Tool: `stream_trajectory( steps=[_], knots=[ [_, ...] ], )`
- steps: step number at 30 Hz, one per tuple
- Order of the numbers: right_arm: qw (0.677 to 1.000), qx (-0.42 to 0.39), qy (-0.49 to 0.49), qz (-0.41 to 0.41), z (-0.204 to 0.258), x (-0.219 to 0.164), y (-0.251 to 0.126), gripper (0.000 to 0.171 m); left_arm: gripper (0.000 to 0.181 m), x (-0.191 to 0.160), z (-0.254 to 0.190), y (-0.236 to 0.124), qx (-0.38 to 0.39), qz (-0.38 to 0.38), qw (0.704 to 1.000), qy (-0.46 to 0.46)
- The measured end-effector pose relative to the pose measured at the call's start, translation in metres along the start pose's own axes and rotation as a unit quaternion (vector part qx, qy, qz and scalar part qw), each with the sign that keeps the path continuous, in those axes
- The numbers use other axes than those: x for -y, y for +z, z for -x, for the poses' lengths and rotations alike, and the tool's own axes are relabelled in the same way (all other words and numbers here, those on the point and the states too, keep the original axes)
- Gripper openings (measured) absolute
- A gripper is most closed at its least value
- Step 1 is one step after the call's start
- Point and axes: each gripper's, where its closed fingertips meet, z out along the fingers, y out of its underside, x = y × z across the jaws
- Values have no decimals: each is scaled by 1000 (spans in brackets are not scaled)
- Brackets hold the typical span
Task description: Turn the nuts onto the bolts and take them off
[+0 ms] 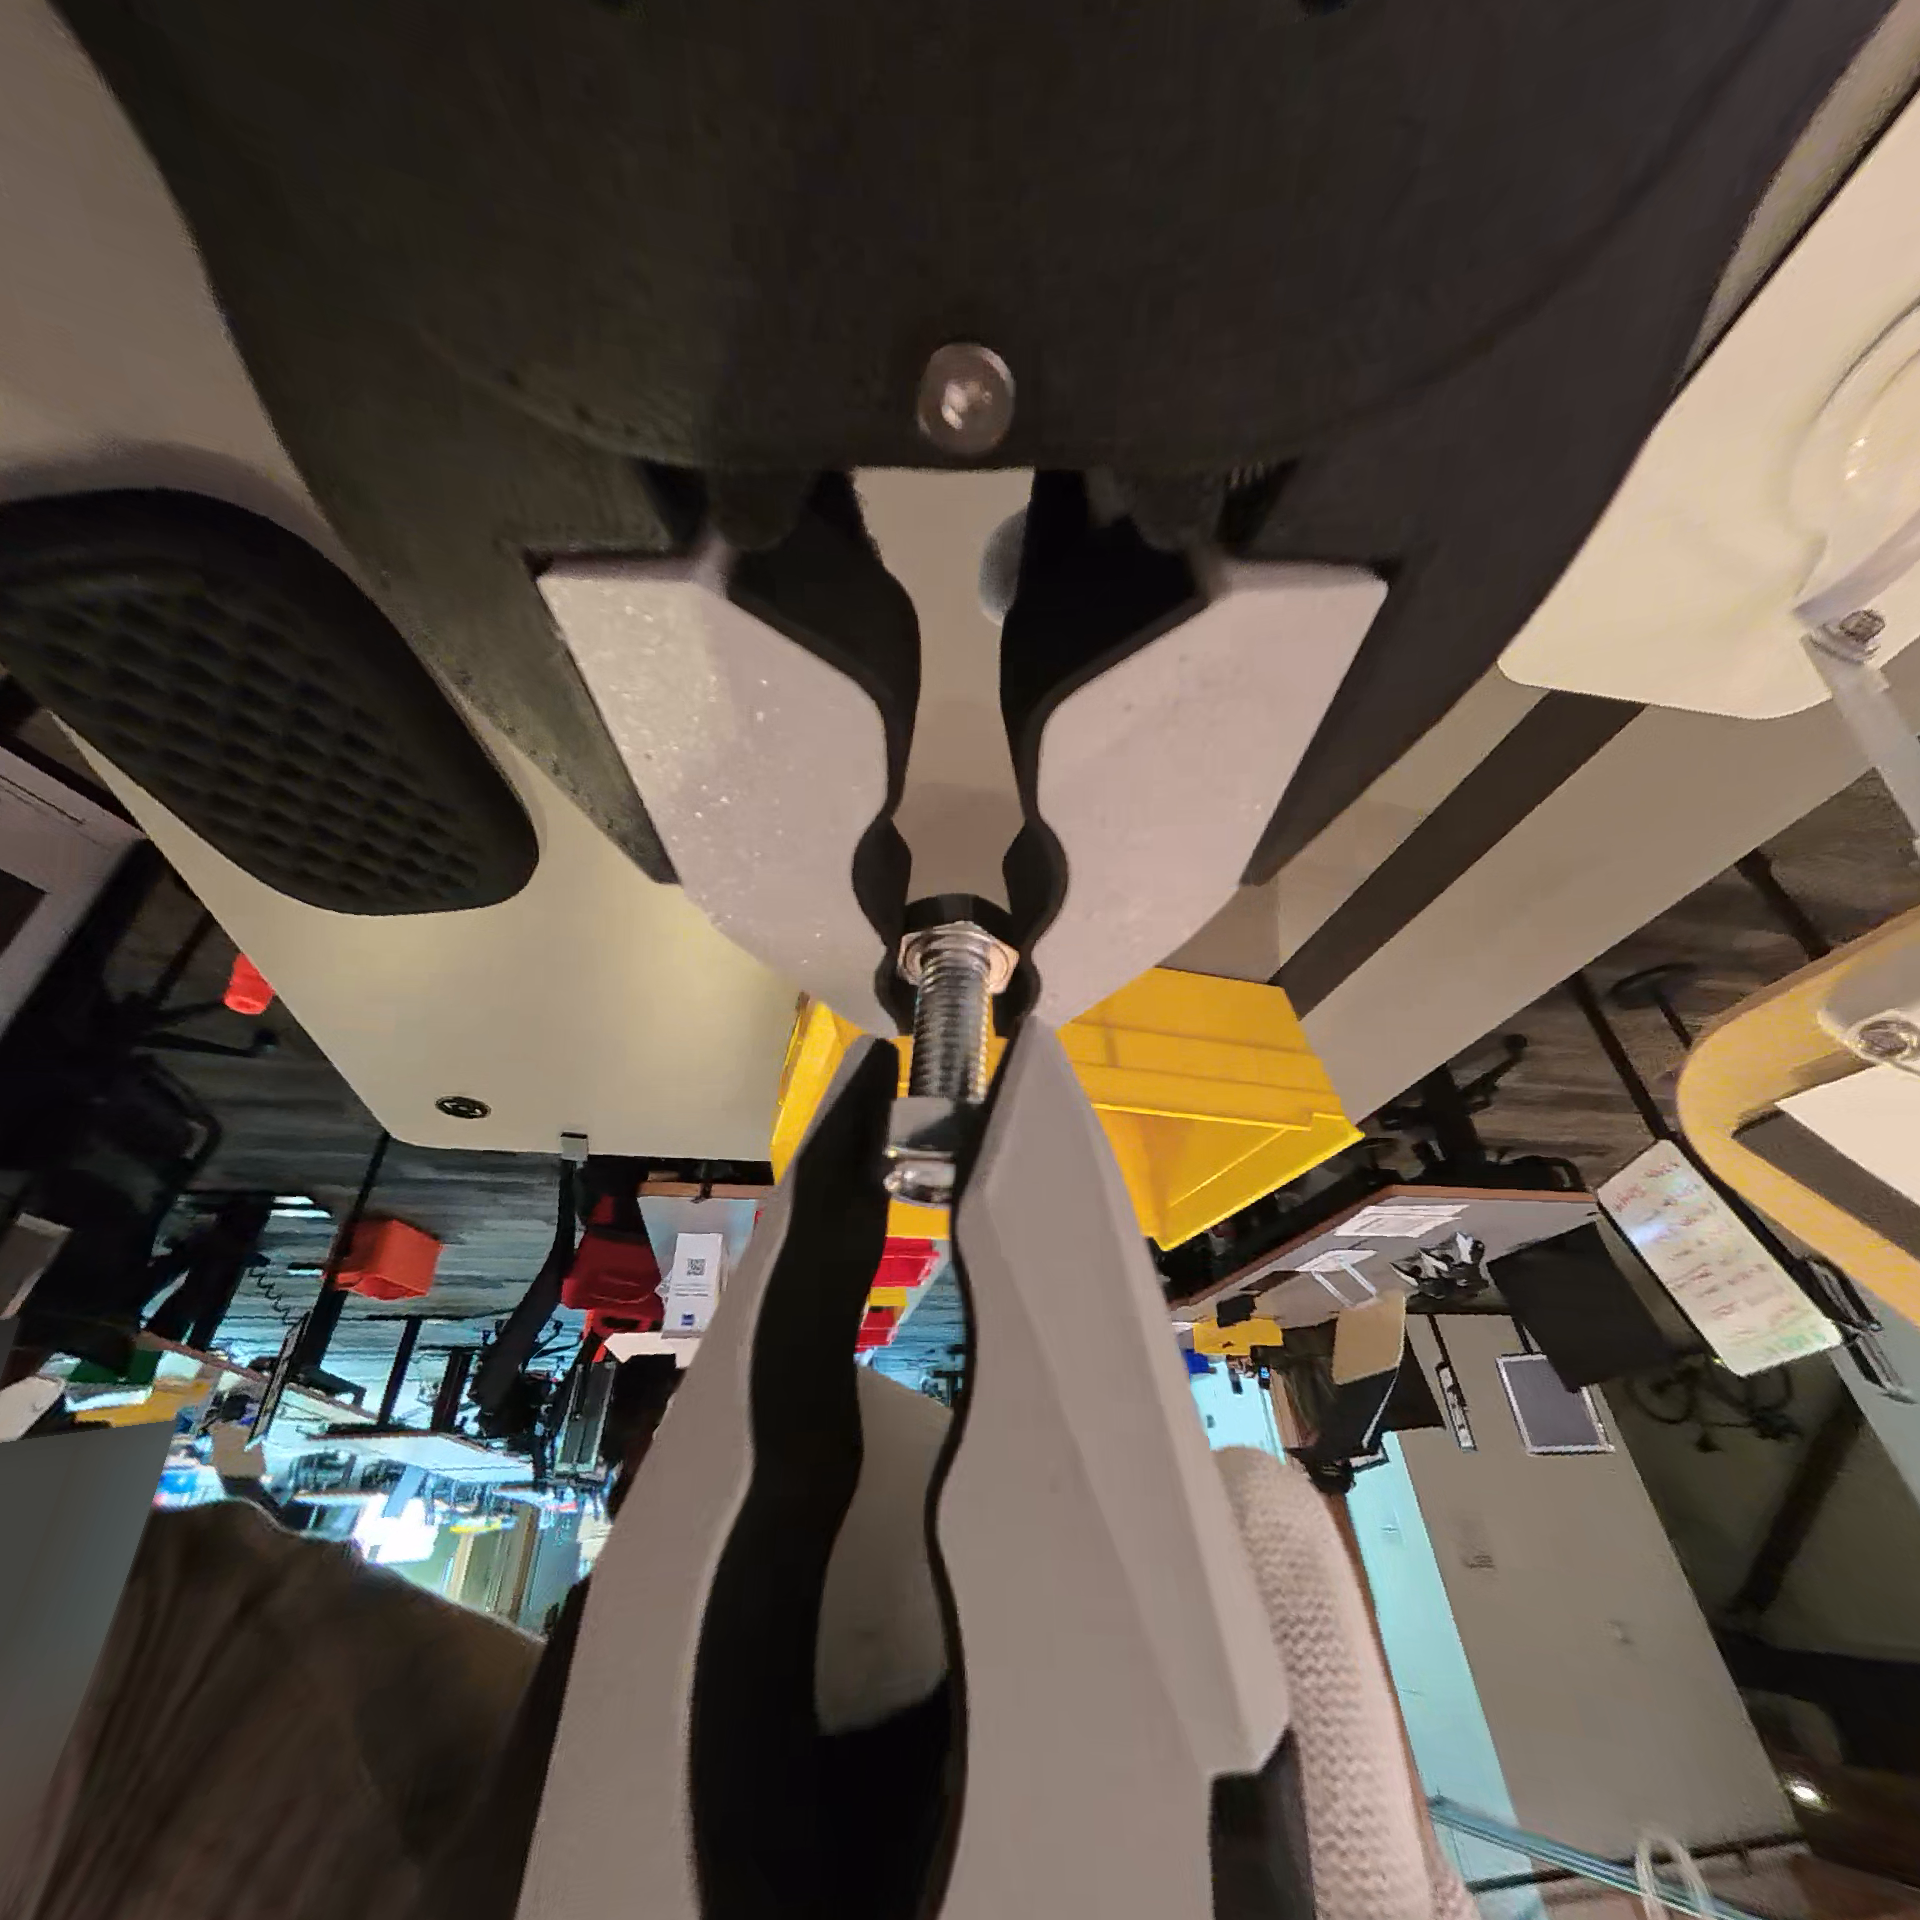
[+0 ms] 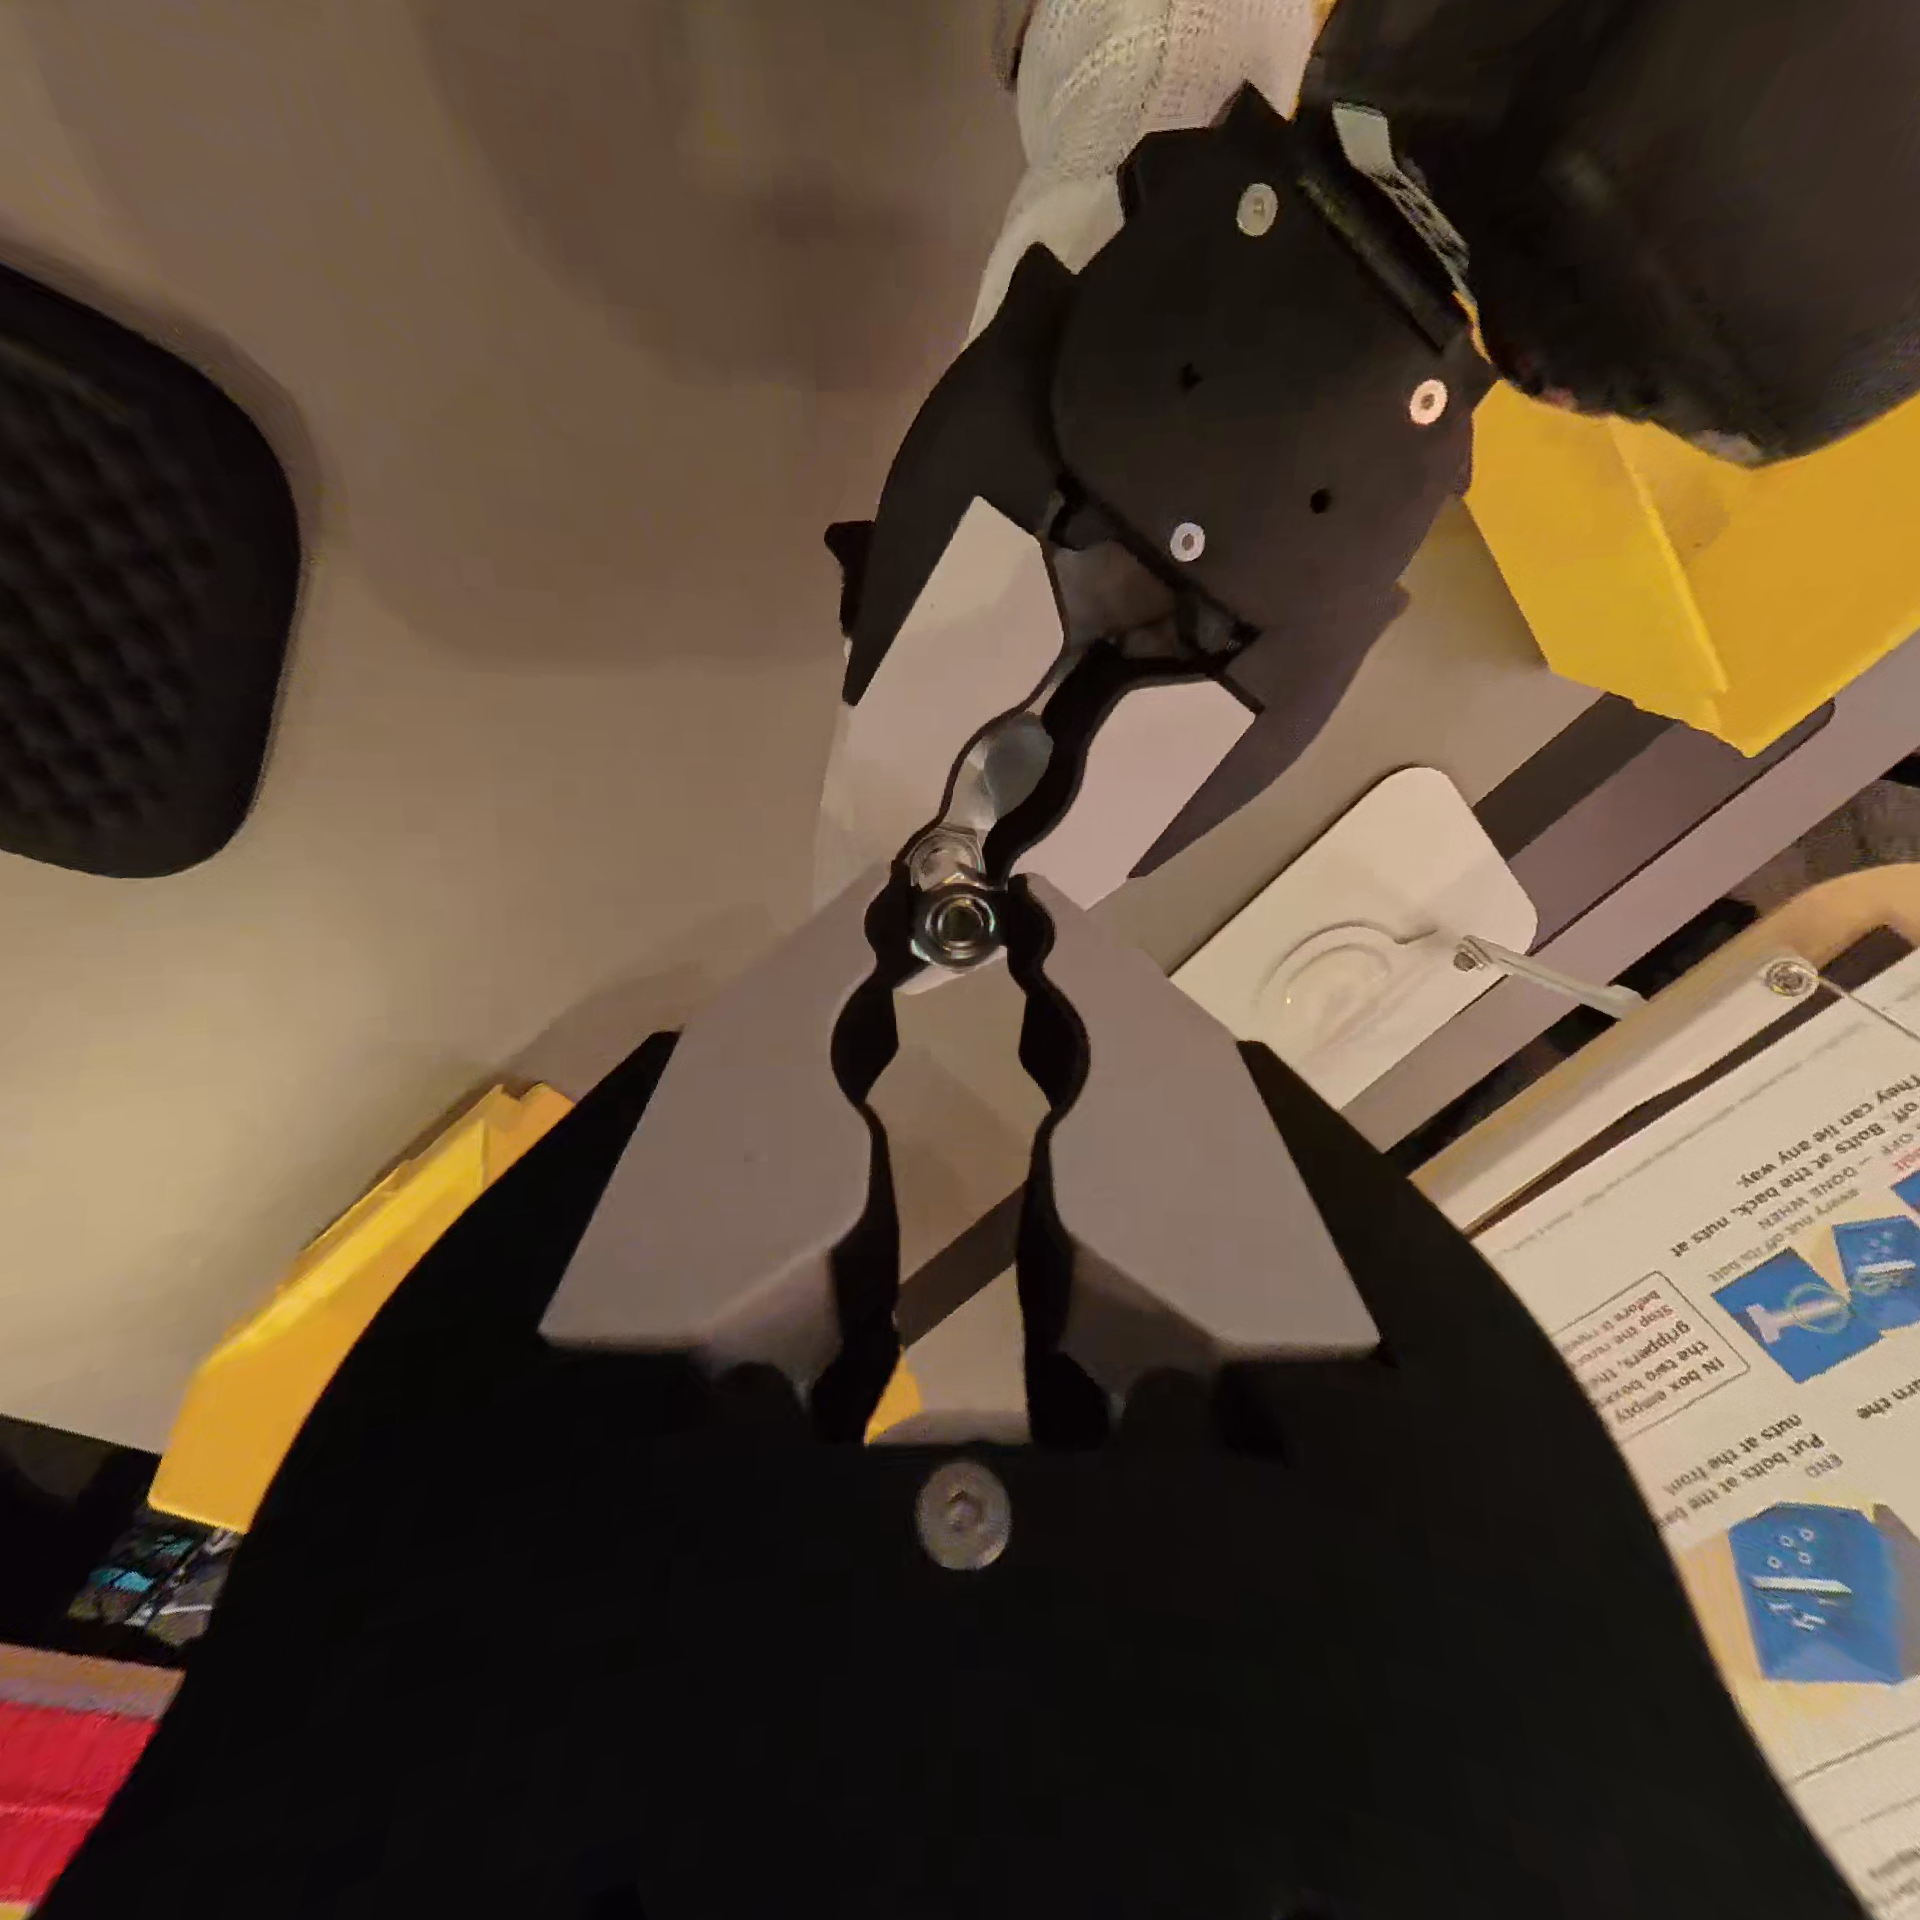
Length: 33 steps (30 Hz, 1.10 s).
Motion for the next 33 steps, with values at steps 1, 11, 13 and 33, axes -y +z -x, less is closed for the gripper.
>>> stream_trajectory(
  steps=[1, 11, 13, 33],
  knots=[
    [1000, -11, 15, 1, -3, -2, 0, 17, 14, 0, 0, 1, -1, -2, 1000, -10],
    [880, -189, 335, -280, -26, -6, -31, 43, 14, 10, 5, -4, 3, -23, 999, -42],
    [830, -214, 371, -357, -23, -1, -35, 43, 14, 10, 4, -3, 3, -22, 999, -47],
    [681, -312, 388, -536, -5, 13, -37, 15, 14, 13, -18, 2, -30, -12, 999, -41]
  ],
)
